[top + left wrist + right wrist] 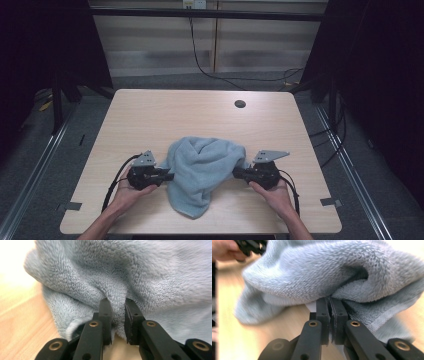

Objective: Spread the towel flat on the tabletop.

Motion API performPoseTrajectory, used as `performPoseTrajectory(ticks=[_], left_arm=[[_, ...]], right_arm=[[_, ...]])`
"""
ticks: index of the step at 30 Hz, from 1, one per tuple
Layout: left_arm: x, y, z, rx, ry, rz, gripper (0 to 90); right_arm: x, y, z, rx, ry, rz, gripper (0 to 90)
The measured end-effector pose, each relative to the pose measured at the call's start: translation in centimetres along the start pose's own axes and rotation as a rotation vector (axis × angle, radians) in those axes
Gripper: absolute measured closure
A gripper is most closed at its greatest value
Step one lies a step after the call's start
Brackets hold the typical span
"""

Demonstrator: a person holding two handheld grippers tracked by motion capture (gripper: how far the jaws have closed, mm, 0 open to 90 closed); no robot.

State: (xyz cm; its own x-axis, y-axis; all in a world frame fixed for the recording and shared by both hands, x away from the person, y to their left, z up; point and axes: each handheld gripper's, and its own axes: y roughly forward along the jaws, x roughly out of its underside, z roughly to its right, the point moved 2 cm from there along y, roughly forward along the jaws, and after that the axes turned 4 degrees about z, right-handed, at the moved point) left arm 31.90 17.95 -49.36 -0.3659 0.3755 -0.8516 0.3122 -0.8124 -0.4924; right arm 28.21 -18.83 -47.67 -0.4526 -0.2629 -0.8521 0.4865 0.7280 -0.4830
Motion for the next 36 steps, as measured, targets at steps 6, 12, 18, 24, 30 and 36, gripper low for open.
performPoseTrajectory(ticks=[6,12,18,24,30,36], left_arm=[[-2.1,-2.8,-0.2,0.034,-0.045,0.138,78.9],[-4.1,-5.2,-0.4,0.064,-0.082,0.252,79.2],[-3.6,-6.6,-1.7,0.012,-0.108,0.250,79.2],[-1.3,-5.1,-4.2,-0.101,-0.166,0.172,75.8],[-0.4,-6.5,-5.5,-0.160,-0.221,0.205,71.2],[-0.8,-7.9,-4.6,-0.192,-0.209,0.223,59.1]], right_arm=[[-1.8,-3.1,0.6,0.044,0.004,0.114,87.0],[-3.9,-5.2,0.7,0.064,-0.012,0.193,88.9],[-5.3,-7.3,1.1,0.093,-0.017,0.246,89.2],[-3.2,-5.7,2.4,0.121,0.028,0.194,89.2],[-0.2,-5.0,6.0,0.217,0.111,0.114,89.2],[1.3,-4.8,5.9,0.218,0.117,0.056,88.2]])
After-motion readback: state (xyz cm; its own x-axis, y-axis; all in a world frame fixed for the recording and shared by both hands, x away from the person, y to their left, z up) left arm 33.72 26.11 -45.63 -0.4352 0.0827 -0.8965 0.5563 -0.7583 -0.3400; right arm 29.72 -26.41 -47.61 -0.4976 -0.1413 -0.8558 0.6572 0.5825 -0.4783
